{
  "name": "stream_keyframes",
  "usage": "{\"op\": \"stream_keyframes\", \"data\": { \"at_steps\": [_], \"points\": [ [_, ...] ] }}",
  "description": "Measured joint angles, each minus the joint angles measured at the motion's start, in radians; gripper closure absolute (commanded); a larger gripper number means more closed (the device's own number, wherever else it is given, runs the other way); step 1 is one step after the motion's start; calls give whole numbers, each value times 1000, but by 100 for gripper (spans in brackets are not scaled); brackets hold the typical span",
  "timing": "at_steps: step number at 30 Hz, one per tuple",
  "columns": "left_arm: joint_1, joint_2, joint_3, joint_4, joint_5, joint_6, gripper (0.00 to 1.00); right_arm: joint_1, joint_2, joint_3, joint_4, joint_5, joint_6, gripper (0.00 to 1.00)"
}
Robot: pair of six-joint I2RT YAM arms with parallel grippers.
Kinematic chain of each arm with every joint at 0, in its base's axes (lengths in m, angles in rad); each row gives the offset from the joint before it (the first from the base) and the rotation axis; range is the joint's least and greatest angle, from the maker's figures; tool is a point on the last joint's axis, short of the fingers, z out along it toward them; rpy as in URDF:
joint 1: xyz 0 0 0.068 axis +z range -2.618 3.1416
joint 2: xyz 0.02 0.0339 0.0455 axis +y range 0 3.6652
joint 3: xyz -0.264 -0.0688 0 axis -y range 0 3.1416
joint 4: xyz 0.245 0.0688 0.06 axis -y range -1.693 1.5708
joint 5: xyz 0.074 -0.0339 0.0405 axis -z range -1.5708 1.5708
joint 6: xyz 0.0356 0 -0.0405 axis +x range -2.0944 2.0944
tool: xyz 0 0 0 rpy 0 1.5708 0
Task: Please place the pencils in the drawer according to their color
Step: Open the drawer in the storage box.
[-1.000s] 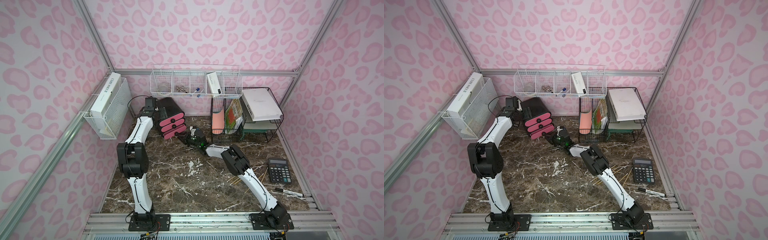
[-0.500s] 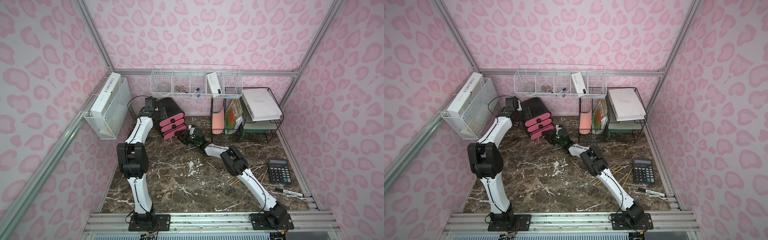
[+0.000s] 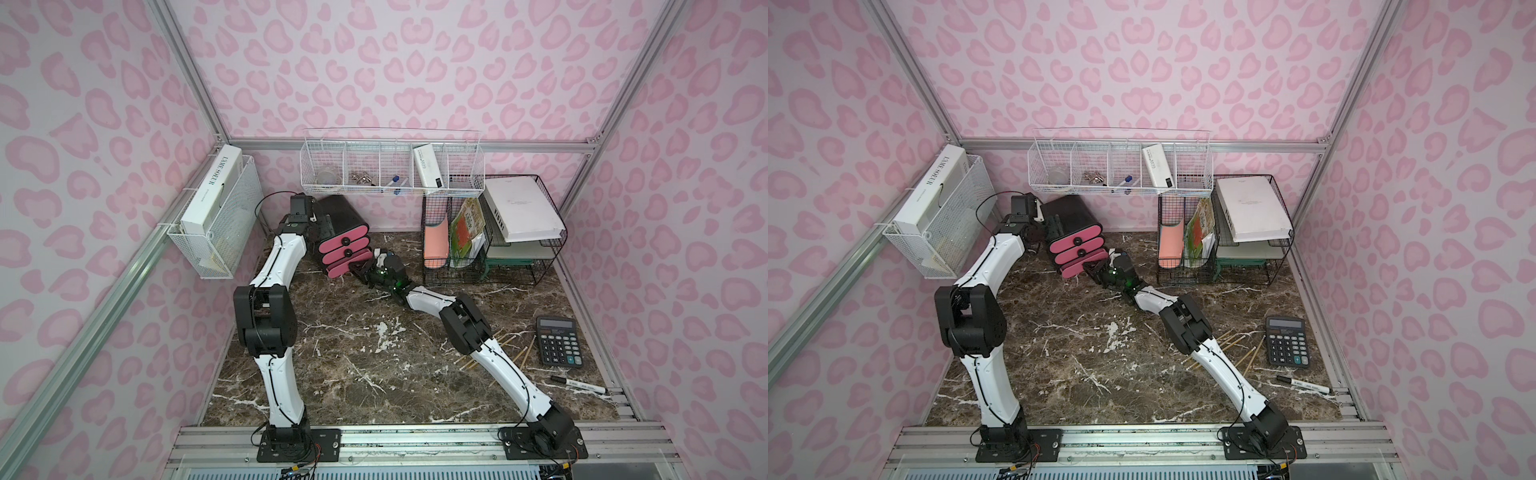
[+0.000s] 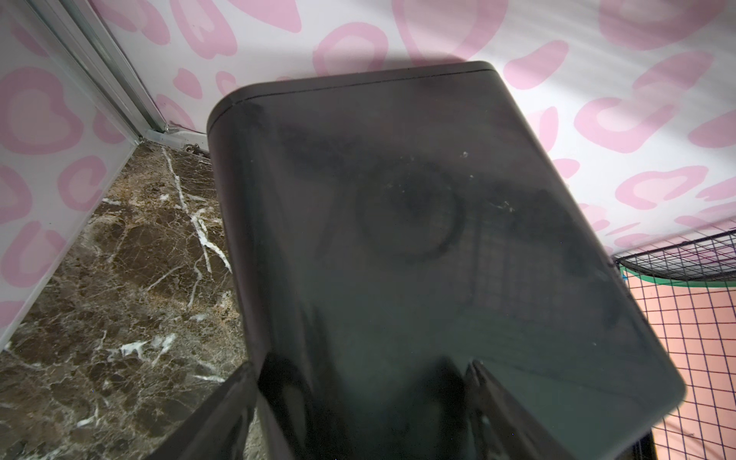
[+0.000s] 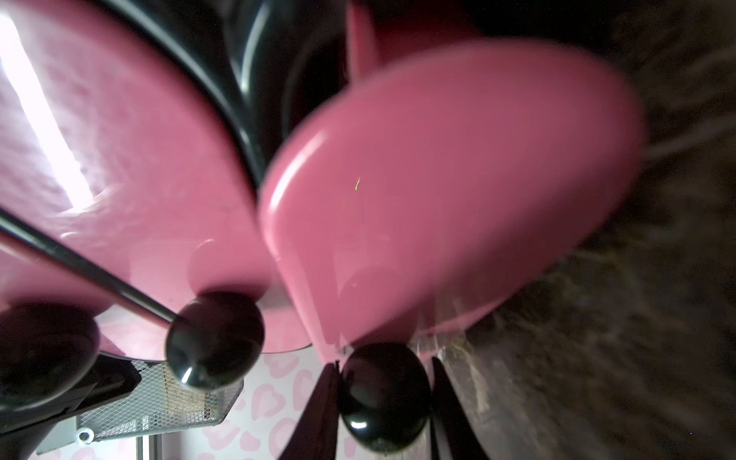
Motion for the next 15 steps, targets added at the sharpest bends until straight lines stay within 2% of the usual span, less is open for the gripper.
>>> {"op": "stream_keyframes", "data": {
  "at_steps": [5, 15],
  "points": [
    [0, 0, -1, 1, -1, 0, 20, -1, -52, -97, 31, 0, -3, 86],
    [0, 0, -3, 6, -2, 0, 20, 1, -225, -426, 135, -7, -14, 87]
  ]
}}
